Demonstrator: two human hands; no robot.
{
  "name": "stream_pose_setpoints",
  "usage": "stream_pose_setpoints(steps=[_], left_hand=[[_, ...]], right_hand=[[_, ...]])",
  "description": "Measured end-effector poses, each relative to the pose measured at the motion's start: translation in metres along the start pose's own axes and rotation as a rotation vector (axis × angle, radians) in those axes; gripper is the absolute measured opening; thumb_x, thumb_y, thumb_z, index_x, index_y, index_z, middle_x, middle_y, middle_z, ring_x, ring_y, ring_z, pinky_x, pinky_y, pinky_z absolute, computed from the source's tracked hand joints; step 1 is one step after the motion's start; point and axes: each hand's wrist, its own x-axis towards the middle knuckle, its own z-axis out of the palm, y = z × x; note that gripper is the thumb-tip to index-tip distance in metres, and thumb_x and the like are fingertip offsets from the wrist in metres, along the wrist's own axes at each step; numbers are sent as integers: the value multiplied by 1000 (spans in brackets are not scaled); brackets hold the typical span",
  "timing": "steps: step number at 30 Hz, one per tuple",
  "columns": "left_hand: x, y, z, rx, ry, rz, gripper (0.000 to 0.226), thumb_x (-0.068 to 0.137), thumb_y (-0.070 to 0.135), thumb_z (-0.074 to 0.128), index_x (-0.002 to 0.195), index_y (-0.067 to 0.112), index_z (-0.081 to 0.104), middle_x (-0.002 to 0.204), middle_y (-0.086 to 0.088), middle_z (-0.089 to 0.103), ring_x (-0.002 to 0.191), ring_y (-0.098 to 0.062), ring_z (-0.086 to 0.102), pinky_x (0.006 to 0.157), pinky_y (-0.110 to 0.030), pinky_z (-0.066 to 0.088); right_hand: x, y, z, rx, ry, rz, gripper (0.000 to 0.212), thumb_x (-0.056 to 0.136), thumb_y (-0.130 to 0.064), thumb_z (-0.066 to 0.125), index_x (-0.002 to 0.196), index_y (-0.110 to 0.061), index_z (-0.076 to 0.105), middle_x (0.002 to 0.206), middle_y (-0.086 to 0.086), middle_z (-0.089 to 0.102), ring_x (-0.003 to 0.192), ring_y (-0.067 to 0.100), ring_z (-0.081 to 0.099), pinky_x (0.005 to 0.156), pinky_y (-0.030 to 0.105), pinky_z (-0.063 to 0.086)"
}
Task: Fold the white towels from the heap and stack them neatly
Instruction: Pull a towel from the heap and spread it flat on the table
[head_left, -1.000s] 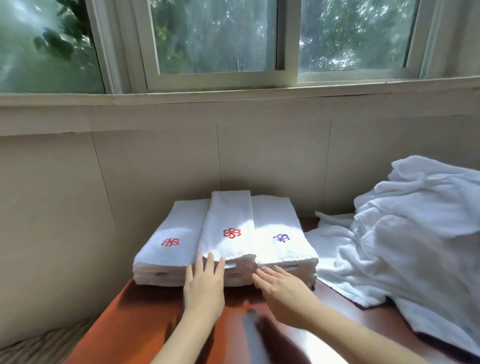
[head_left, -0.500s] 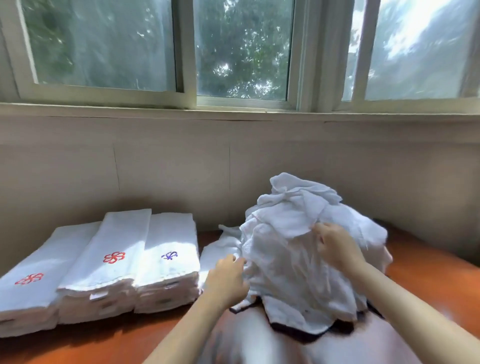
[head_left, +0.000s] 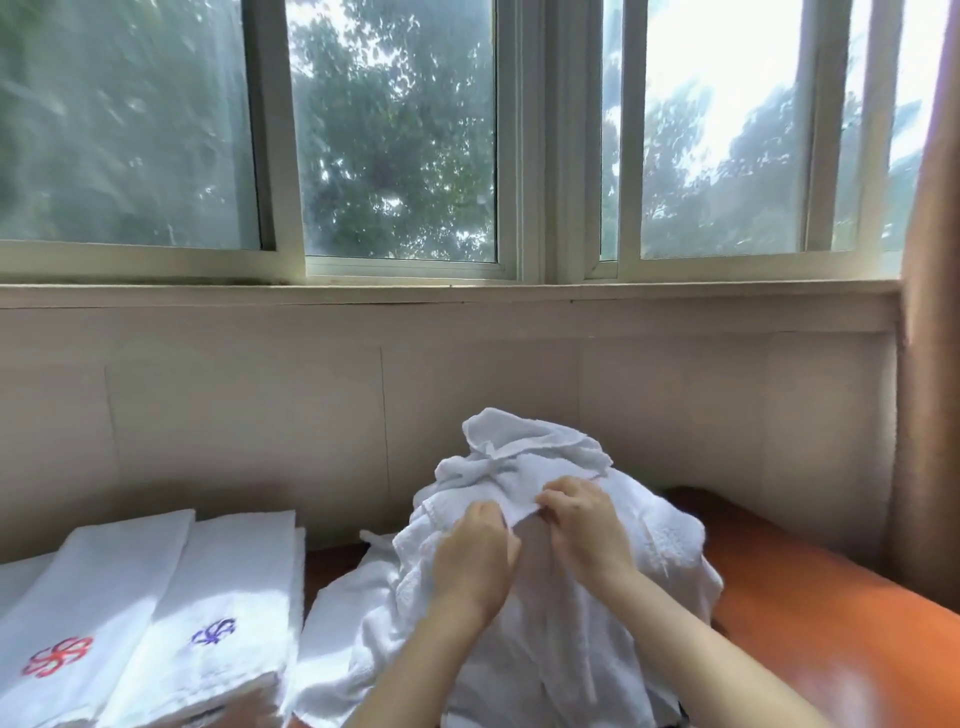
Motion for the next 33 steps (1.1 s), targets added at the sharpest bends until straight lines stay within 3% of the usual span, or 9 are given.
stream_pose_setpoints(steps=[6,14,17,19,23,25,27,29,33], left_hand=[[-25,-22,-38,-89,44,69,12,96,23,40,85,18,41,90,6,47,77,-15,46,59,-26,30],[-43,-25,-51,-161,-444,95,25,93,28,47,70,23,40,67,9,45,60,-7,38,60,-25,34],[-35,-22,-48,-280,-354,14,10,89,16,47,94,23,51,77,11,53,69,-3,49,67,-21,42],[-27,-16,-42,-307,-247,-35,35,90,22,53,122,21,39,95,7,53,80,-8,53,65,-20,42],[-17,3,-20,-426,-227,-196,81,80,35,65,143,19,16,119,5,38,100,-13,46,65,-17,38],[-10,4,-5,-450,-153,-220,51,80,33,65,121,16,39,113,3,49,97,-17,53,73,-26,45],[-11,6,-2,-409,-97,-178,16,90,27,56,83,16,46,85,0,57,86,-27,58,74,-35,48],[-16,6,-5,-446,-61,-136,28,98,27,46,72,18,46,74,-1,57,82,-28,59,71,-36,44],[-43,-4,-44,-1164,-42,-319,33,100,31,42,95,13,70,88,-3,73,83,-17,68,62,-21,52]], right_hand=[[-20,-33,-30,244,-191,17,19,93,-12,54,83,-10,70,77,-10,54,79,12,53,67,26,38],[-47,-47,-55,383,-516,214,38,93,-14,51,57,-22,46,60,-6,46,63,9,41,61,29,31],[-68,-45,-55,590,-619,300,37,91,-13,53,55,-16,42,55,-6,35,53,7,33,51,25,27],[-80,-42,-49,437,-678,228,35,90,-20,55,56,-14,48,56,-7,40,53,5,37,52,21,30],[-91,-34,-39,196,-596,42,18,85,-21,54,98,-19,66,98,-2,65,94,12,58,81,20,43],[-91,-25,-32,171,-438,81,33,80,-15,51,111,-19,59,110,0,60,104,18,55,92,28,42],[-89,-18,-29,237,-191,253,19,80,-10,48,96,-20,51,100,0,57,95,22,55,85,34,44],[-87,-8,-27,236,15,408,18,82,-9,50,95,-20,44,102,2,49,97,24,49,83,37,43],[-86,11,-27,-31,-238,445,76,77,-15,55,143,-31,21,143,7,17,137,28,18,113,43,22]])
